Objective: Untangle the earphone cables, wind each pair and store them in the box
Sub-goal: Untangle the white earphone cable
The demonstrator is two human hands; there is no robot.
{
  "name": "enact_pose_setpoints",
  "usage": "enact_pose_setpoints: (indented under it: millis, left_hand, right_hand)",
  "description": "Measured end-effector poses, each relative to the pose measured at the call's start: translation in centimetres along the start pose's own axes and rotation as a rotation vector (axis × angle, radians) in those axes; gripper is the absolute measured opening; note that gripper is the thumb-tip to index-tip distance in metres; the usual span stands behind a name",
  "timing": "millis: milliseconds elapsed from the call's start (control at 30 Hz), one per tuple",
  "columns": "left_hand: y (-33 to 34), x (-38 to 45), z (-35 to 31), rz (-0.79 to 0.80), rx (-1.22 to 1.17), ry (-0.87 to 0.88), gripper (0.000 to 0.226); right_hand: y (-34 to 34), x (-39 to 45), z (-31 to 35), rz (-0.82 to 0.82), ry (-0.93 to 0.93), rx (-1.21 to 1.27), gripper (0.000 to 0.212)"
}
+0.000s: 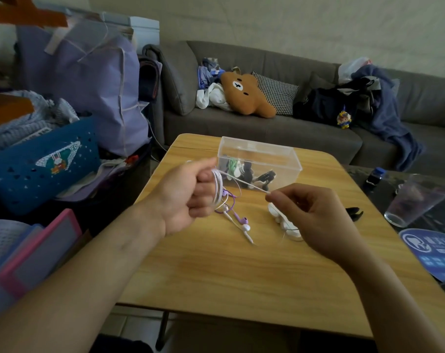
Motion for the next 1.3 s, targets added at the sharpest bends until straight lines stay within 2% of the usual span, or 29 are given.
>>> enact_pose_setpoints:
  millis: [100, 300, 400, 500, 567, 667, 733, 800, 900, 967, 1067, 1200, 1233, 1267, 1300]
  left_hand:
    - [-1.0, 0.5, -0.5, -0.084, -0.336, 0.016, 0.046]
    - [-2.3, 1.2, -0.2, -0.304, -0.577, 0.137, 0.03]
    - [-1.5, 1.3, 0.0, -0.351, -0.38, 0.236, 0.028]
    - [-0.8, 1.6, 0.3, -0.43, 0.09, 0.351, 0.019]
    - [-0.7, 1.6, 0.7, -0.412, 0.368, 0.381, 0.022]
    - [-0.7, 1.4, 1.4, -0.342, 0.628, 0.51, 0.027]
    - [-0.9, 1.4, 1.6, -0.334, 0.722, 0.602, 0.032]
    - [-1.1, 1.4, 1.5, -0.376, 0.744, 0.679, 0.033]
    - [-1.4, 1.1, 0.9, -0.477, 0.603, 0.76, 0.03]
    - [-1.3, 0.9, 0.5, -0.518, 0.533, 0.817, 0.03]
    - [-0.9, 0.9, 0.3, -0.522, 0.479, 0.878, 0.029]
    - [0.4, 0.9, 1.3, -0.403, 0.517, 0.844, 0.021]
    - [0.9, 0.8, 1.8, -0.355, 0.535, 0.826, 0.02]
    - [1.3, 0.7, 2.1, -0.3, 0.551, 0.807, 0.02]
    - [1.7, 0.7, 2.4, -0.245, 0.56, 0.784, 0.021]
  right_hand:
    - [0.4, -0.1, 0.2, 0.119, 0.01, -0.03, 0.021]
    - [0.8, -0.3, 0.3, 0.218, 0.04, -0.067, 0.026]
    - [1.2, -0.6, 1.0, 0.337, 0.074, 0.016, 0.025]
    - [1.5, -1.0, 1.9, 0.454, 0.042, 0.124, 0.021]
    - [1.4, -1.1, 2.4, 0.498, 0.011, 0.199, 0.019]
    - [0.8, -1.2, 2.9, 0.503, -0.039, 0.203, 0.02]
    - [0.4, -1.1, 2.7, 0.426, -0.014, 0.238, 0.024]
    - [-0.1, -0.8, 2.3, 0.326, 0.05, 0.26, 0.028]
    - [-0.4, -0.6, 1.9, 0.263, 0.094, 0.084, 0.03]
    - [-0.3, -0.7, 1.9, 0.348, 0.111, 0.048, 0.032]
    - [-0.2, -1.2, 2.2, 0.554, 0.112, 0.233, 0.033]
    - [-0.2, -1.4, 2.2, 0.821, -0.018, 0.174, 0.008]
    - [-0.1, -1.5, 2.2, 0.884, -0.028, 0.13, 0.009]
    - [0.3, -1.5, 2.3, 0.901, -0.014, 0.096, 0.019]
    - [0.8, -1.4, 2.2, 0.854, 0.026, 0.078, 0.031]
Point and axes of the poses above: each hand's wrist, its own x-axis towards the middle knuckle, its own y-axis out of the palm, z = x × y, the point moved 1 cm from there along x, towards the middle knuckle, and after that the axes turned 1 degree about x, right-handed, at the moved point
